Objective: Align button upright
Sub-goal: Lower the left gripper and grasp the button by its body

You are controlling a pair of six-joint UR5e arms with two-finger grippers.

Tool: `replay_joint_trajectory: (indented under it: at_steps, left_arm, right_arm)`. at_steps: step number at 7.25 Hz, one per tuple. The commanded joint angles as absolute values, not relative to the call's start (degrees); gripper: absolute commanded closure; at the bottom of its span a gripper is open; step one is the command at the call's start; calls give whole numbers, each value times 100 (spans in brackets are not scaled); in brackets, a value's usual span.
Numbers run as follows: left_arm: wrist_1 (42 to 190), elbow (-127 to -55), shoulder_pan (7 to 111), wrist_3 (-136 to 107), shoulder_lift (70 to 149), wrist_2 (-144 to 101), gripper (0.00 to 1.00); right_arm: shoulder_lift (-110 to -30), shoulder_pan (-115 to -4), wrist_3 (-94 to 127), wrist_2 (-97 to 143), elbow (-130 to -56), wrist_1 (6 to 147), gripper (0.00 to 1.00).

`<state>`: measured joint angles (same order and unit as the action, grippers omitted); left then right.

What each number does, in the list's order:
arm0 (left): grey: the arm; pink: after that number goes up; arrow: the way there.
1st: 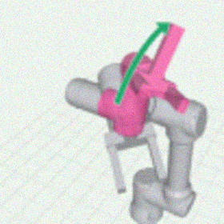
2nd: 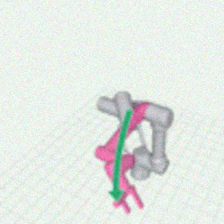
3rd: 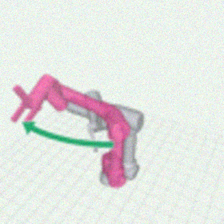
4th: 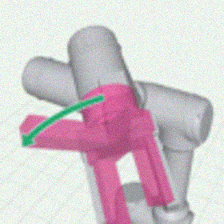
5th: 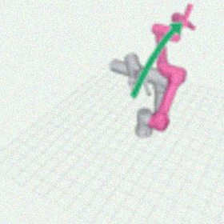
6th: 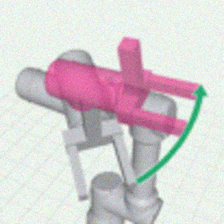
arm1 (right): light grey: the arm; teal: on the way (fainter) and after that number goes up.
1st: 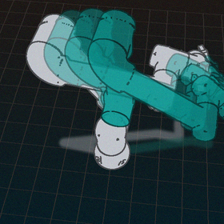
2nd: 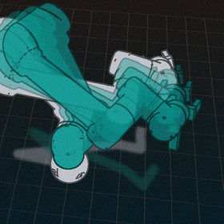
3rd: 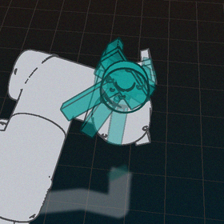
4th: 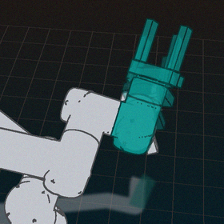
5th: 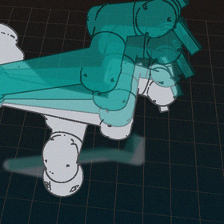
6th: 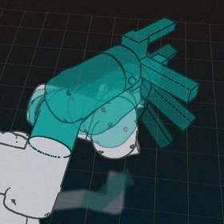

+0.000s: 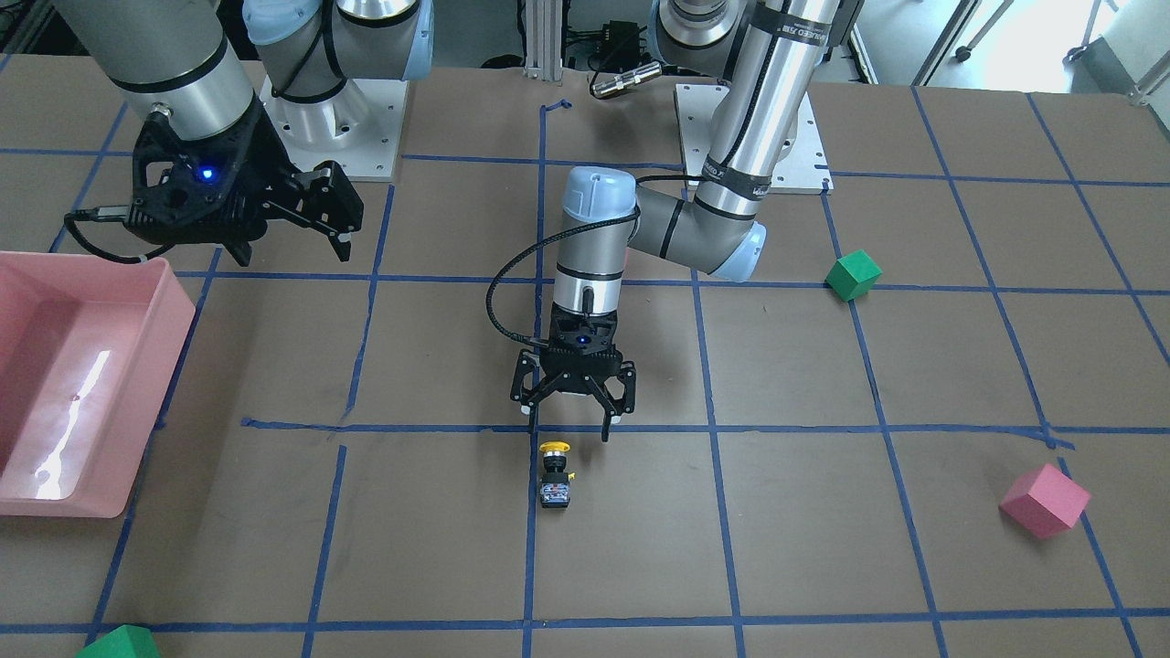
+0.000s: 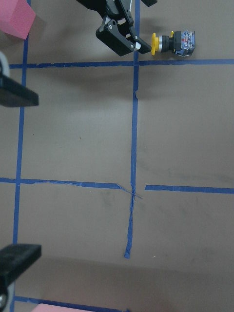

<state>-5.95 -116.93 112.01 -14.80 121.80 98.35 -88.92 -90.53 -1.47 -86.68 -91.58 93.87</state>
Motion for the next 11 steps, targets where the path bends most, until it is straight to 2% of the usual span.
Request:
replay_joint_trajectory:
  at_steps: [1, 4, 6, 10, 11]
  left_arm:
    - [-176, -11505, 11206, -1895, 12217, 9887, 0]
    - [-307, -11505, 11206, -2240, 12260, 10283, 4]
    - [-1060, -11531, 11241, -2198, 12514, 10205, 4]
    - [-1528, -11479, 11435, -1978, 12937, 10213, 6]
    - [-1616, -11479, 11435, -1812, 12972, 10222, 16]
  right_arm:
    - [-8895, -9061, -141, -8684, -9167, 9360, 0]
    - [-8877, -9062, -149, -8684, -9167, 9343, 0]
    - [-8877, -9053, -141, -8692, -9167, 9185, 0]
    - [-8895, -9053, -175, -9273, -9132, 8543, 0]
    - [-8895, -9044, -184, -9229, -9080, 8543, 0]
